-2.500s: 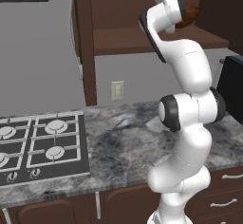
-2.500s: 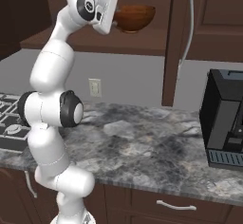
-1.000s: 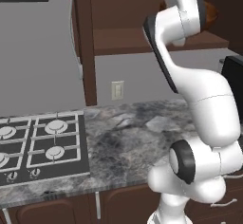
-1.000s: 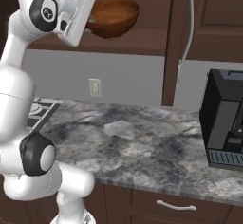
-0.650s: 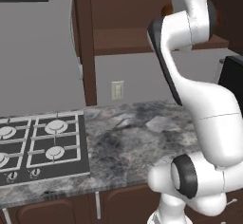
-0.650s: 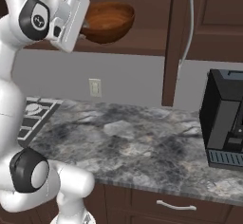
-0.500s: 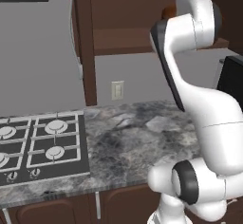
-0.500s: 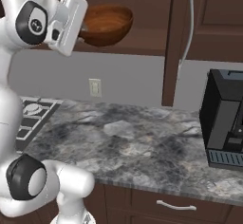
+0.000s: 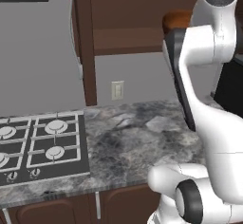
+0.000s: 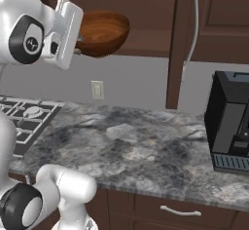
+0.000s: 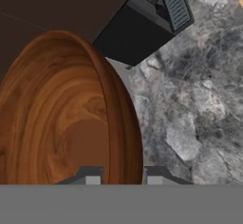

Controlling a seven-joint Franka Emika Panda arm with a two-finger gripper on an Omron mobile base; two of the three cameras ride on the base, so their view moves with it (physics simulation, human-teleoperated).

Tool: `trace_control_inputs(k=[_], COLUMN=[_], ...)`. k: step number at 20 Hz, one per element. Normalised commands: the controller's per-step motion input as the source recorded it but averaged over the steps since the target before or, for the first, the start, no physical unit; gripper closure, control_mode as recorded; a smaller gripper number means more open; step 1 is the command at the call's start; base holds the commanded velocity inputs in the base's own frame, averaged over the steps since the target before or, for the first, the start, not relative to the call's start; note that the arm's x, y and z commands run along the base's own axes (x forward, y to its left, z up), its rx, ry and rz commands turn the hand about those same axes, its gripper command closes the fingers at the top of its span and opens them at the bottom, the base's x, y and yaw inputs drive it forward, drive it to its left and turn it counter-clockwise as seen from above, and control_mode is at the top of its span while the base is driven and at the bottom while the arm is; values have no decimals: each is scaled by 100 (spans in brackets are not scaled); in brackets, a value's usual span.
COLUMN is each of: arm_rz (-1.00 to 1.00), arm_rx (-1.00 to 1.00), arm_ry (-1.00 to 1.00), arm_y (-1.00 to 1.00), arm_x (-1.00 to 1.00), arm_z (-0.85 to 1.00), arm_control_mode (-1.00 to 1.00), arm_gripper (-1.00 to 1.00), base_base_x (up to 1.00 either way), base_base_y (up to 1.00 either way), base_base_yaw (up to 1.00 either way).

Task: Move the bowls from the cabinet to the plates on the dining table.

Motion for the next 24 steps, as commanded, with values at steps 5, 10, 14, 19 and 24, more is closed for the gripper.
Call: trace_control_inputs(k=[5,10,14,19,24], arm_rz=[7,2,0,4,0], arm_rx=[-2,0,1,6,0], arm_ry=[-2,-1,-4,0,0], arm_y=[16,11,-5,-1,0], arm_x=[-49,-43,-54,-47,0], arm_z=[-17,-13,-2,4,0], arm_control_mode=[-100,-100,-100,-100,100], arm_gripper=[100,100,100,100,100], base_base_x=[0,0,0,0,-51], base_base_y=[0,0,0,0,8], base_base_yaw=[0,0,0,0,4])
